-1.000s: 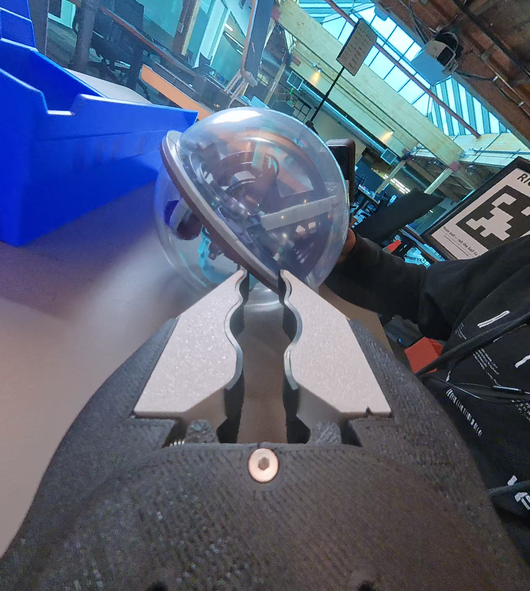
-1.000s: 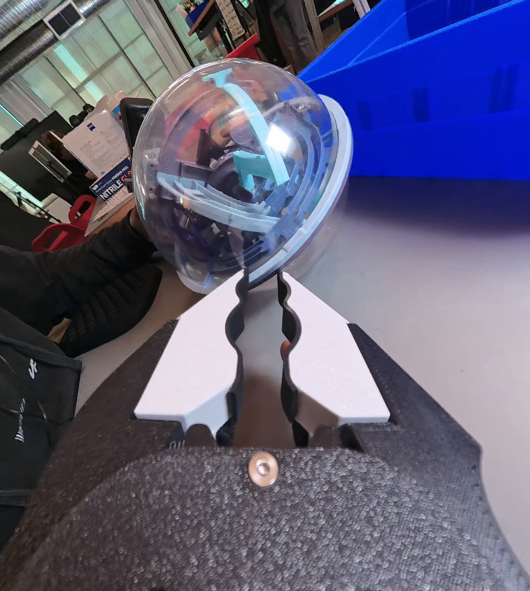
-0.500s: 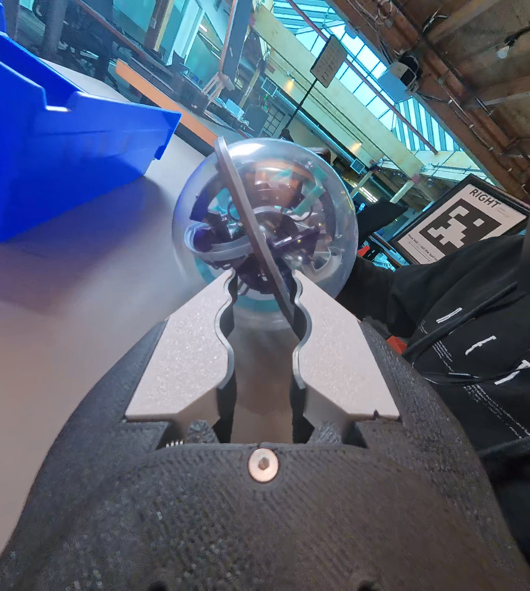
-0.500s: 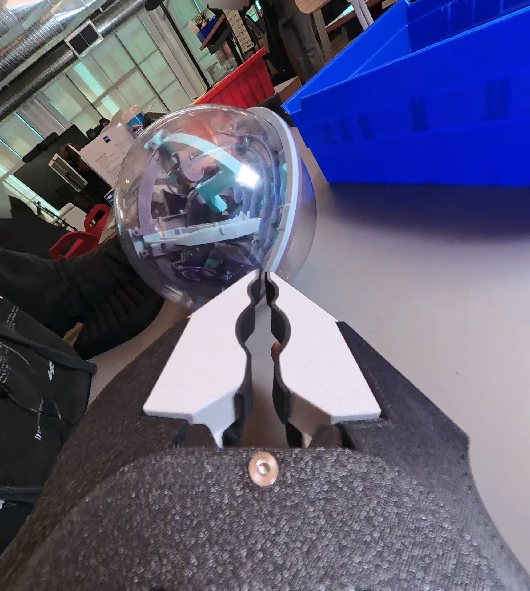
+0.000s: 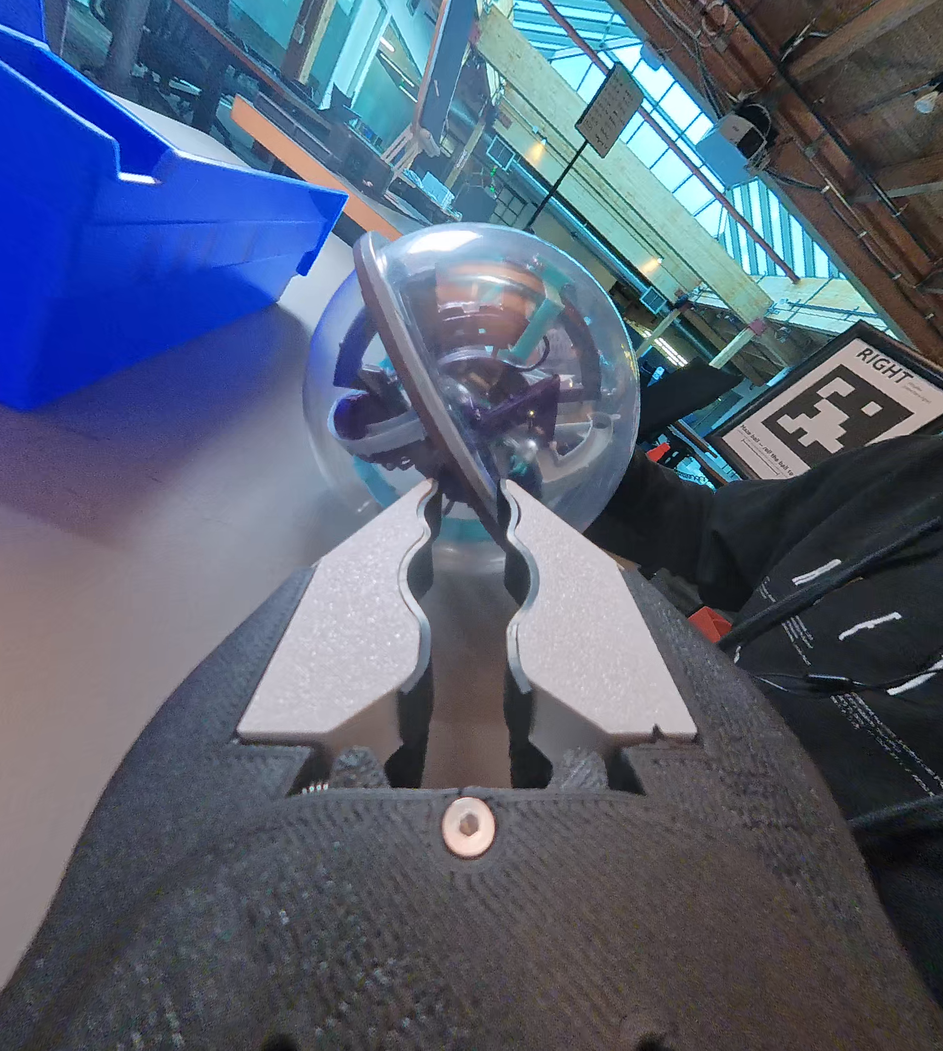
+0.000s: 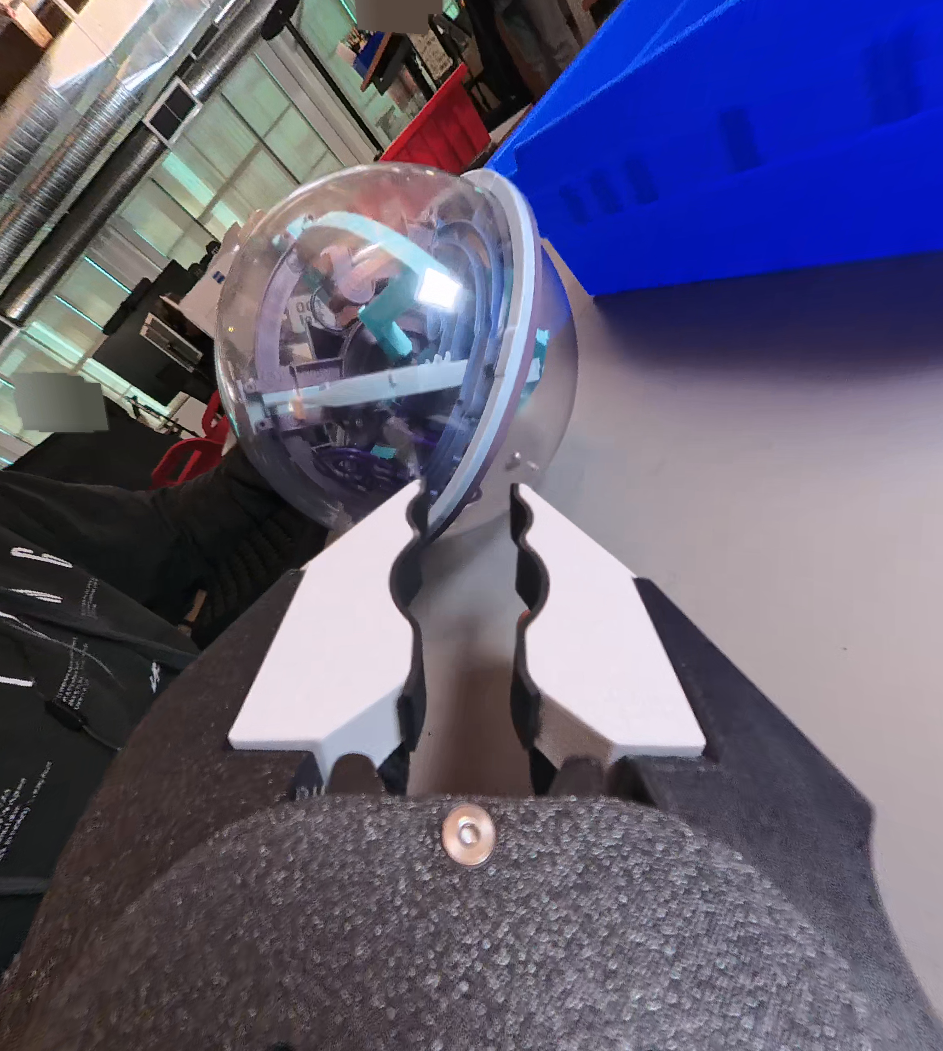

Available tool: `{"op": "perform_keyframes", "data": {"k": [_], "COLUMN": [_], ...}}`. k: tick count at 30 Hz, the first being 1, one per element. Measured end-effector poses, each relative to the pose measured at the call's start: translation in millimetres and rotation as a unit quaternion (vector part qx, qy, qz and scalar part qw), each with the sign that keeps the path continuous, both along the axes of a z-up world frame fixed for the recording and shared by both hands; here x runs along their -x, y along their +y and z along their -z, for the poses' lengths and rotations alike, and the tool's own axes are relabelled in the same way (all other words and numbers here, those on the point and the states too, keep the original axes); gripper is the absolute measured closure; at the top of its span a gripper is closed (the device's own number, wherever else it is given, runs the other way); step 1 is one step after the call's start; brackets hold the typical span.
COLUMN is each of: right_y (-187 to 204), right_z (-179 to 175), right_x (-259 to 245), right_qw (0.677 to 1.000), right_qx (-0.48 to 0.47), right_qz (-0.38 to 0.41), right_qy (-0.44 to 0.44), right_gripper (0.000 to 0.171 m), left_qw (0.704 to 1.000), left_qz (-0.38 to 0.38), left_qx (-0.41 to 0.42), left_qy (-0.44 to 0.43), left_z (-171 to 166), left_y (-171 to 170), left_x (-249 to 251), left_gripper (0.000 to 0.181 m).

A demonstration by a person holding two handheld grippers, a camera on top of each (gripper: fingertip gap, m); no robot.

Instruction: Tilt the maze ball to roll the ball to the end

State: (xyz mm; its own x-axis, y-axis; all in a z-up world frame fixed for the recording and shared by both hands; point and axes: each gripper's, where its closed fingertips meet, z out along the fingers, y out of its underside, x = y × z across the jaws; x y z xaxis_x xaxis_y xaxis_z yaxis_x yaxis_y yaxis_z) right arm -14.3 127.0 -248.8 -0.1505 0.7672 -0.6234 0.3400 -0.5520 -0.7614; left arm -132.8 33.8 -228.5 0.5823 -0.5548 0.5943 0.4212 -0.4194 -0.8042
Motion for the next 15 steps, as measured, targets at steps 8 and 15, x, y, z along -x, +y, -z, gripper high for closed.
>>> {"op": "perform_keyframes", "data": {"k": [8,15], "right_y": [-17.9,-18.0], "right_z": [-3.8,-4.4], "right_x": [7.1,6.8], "right_qw": [0.998,0.998], "right_qx": [0.051,0.053], "right_qz": [-0.039,-0.036], "right_qy": [0.011,0.013], "right_gripper": [0.157,0.155], "left_qw": [0.999,0.999], "left_qz": [0.003,0.000], "left_qx": [0.031,0.035], "left_qy": [0.014,0.019], "left_z": [9.7,11.3], "left_y": [1.0,1.9], "left_x": [-1.9,-2.3], "left_gripper": [0.168,0.168]}}
